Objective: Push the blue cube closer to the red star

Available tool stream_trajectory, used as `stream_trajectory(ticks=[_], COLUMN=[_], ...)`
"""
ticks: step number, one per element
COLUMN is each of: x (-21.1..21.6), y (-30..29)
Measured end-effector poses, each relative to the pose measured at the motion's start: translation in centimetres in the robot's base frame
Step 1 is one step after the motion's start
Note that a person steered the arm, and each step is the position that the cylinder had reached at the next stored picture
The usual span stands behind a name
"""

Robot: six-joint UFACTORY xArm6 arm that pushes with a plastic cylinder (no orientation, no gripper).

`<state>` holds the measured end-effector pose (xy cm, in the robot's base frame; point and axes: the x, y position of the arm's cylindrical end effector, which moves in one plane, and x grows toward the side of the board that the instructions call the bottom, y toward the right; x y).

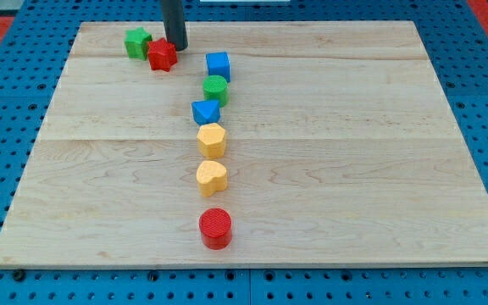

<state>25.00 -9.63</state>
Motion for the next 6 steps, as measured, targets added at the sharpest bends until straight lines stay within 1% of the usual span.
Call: stream_trajectory(ticks=[1,2,3,4,5,6], x=[-2.0,0.5,4.8,7.8,4.1,3.4], y=[7.4,10.0,11.5,6.6,3.5,3.6])
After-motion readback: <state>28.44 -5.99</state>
